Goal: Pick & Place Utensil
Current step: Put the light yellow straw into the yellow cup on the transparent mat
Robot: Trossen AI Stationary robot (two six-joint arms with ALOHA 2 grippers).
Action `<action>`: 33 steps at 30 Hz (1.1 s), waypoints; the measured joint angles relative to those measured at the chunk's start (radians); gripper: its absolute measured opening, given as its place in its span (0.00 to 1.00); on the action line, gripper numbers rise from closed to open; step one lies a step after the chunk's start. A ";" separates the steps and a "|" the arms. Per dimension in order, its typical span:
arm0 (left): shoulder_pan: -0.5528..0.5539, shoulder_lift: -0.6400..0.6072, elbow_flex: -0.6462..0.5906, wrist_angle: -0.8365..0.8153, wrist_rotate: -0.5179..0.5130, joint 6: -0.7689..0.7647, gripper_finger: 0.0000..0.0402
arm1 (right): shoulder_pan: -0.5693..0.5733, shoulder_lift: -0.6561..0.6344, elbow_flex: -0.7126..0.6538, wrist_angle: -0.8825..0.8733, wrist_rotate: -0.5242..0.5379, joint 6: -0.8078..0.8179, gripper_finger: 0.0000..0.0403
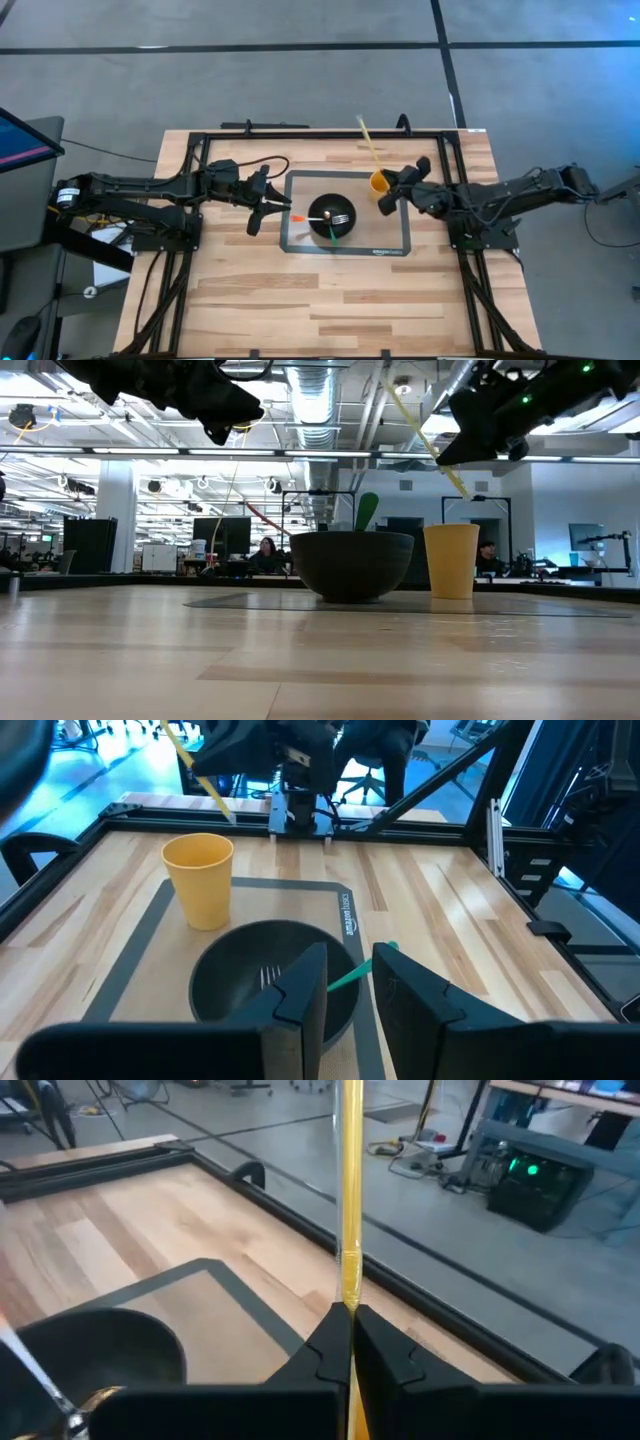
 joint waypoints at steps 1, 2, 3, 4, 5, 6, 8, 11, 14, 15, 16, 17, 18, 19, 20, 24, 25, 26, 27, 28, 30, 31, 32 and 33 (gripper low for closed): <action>0.000 0.000 0.000 0.000 0.000 0.000 0.21 | -0.014 0.000 0.000 -0.001 -0.015 -0.003 0.00; 0.000 0.000 0.000 0.000 0.000 0.000 0.21 | -0.026 0.000 0.000 -0.001 -0.022 -0.010 0.00; 0.000 0.000 0.000 0.000 0.000 0.000 0.21 | -0.037 0.000 0.000 0.001 -0.023 -0.022 0.00; 0.000 0.000 0.000 0.000 0.000 0.000 0.21 | -0.046 0.000 0.000 0.009 -0.023 -0.036 0.00; 0.000 0.000 0.000 0.000 0.000 0.000 0.21 | -0.052 0.000 0.000 0.023 -0.026 -0.054 0.00; 0.000 0.000 0.000 0.000 0.000 0.000 0.21 | -0.057 0.000 0.000 0.043 -0.032 -0.076 0.00; 0.000 0.000 0.000 0.000 0.000 0.000 0.21 | -0.061 0.000 0.000 0.095 -0.073 -0.131 0.00; 0.000 0.000 0.000 0.000 0.000 0.000 0.21 | -0.075 0.000 0.000 0.163 -0.150 -0.207 0.00; 0.000 0.000 0.000 0.000 0.000 0.000 0.21 | -0.105 -0.001 0.000 0.190 -0.184 -0.235 0.00; 0.000 0.000 0.000 0.000 0.000 0.000 0.21 | -0.117 -0.001 -0.003 0.193 -0.195 -0.236 0.00; 0.000 0.000 0.000 0.000 0.000 -0.001 0.21 | -0.128 -0.001 -0.015 0.213 -0.209 -0.236 0.00; 0.000 0.000 0.000 0.000 0.000 -0.003 0.21 | -0.139 -0.001 -0.038 0.250 -0.221 -0.236 0.00; 0.000 0.000 0.000 -0.001 0.000 -0.005 0.21 | -0.149 -0.002 -0.068 0.304 -0.241 -0.238 0.00; 0.000 0.000 0.000 -0.001 0.000 -0.007 0.21 | -0.158 -0.005 -0.100 0.358 -0.261 -0.245 0.00; 0.000 0.000 0.000 -0.002 0.000 -0.008 0.21 | -0.167 -0.014 -0.135 0.418 -0.282 -0.259 0.00; 0.000 0.000 0.000 -0.009 0.000 -0.008 0.21 | -0.184 -0.048 -0.254 0.655 -0.306 -0.292 0.00; 0.000 0.000 0.000 -0.008 0.000 -0.008 0.21 | -0.187 -0.056 -0.274 0.692 -0.330 -0.303 0.00; 0.000 0.000 0.000 -0.008 0.000 -0.008 0.21 | -0.192 -0.064 -0.290 0.721 -0.355 -0.312 0.00; 0.000 0.000 0.000 -0.008 0.000 -0.008 0.21 | -0.193 -0.071 -0.300 0.734 -0.367 -0.314 0.00; 0.000 0.000 0.000 -0.008 0.000 -0.008 0.21 | -0.194 -0.075 -0.307 0.733 -0.370 -0.313 0.00; 0.000 0.000 0.000 -0.008 0.000 -0.008 0.21 | -0.195 -0.072 -0.321 0.714 -0.367 -0.310 0.00; 0.000 0.000 0.000 -0.008 0.000 -0.008 0.21 | -0.196 -0.070 -0.327 0.706 -0.364 -0.309 0.00; 0.000 0.000 0.000 -0.008 0.000 -0.008 0.21 | -0.197 -0.065 -0.331 0.704 -0.363 -0.309 0.00; 0.000 0.000 0.000 -0.008 0.000 -0.008 0.21 | -0.197 -0.060 -0.336 0.707 -0.363 -0.307 0.00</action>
